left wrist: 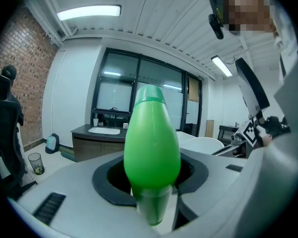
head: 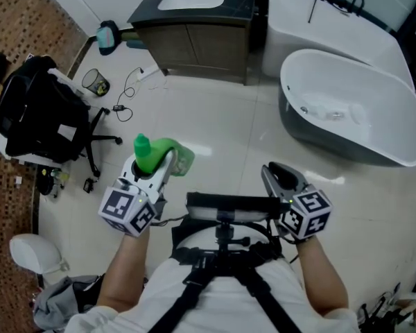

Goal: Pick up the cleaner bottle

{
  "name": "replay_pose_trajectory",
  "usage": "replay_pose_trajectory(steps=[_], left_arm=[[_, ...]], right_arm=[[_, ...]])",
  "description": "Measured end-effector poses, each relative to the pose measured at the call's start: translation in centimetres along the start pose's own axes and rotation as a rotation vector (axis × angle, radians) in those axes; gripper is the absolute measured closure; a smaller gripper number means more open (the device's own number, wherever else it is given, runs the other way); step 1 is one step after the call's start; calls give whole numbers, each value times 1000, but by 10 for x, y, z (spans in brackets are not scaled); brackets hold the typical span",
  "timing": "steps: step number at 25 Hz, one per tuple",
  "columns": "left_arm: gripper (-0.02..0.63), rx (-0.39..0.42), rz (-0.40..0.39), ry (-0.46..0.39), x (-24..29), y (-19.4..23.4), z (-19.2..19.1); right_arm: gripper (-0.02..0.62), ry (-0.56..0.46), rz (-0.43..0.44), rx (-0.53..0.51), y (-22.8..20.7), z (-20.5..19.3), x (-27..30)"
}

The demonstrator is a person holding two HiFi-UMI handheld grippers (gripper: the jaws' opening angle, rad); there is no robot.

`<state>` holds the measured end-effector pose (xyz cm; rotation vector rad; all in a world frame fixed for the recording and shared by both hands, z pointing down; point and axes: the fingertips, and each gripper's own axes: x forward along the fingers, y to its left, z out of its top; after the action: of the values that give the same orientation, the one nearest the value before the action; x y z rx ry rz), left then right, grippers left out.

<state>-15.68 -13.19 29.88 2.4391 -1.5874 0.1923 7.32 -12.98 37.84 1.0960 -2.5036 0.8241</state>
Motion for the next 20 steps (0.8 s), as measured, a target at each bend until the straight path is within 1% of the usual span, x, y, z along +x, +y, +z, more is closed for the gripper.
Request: replay_pose_trajectory(steps=[3,5,11,16,20], left_arm=[[440,-12,-11,5,-6,4,-6],[440,-16,-23,14,-9,6,-10],[440,-22,-60,32,-16,16,-15],[439,-20,-110,57,-20,21,-18],[440,-15,-154,63,-15,20,-18]], right_arm=[[506,-8,-11,-4,5,1,1],[480,-17,-22,-3,8,2,3],[479,-23,-37,-3,25,2,13],[479,-35,-47,32,38,2,18],[479,-59,-62,70,39,3,18]])
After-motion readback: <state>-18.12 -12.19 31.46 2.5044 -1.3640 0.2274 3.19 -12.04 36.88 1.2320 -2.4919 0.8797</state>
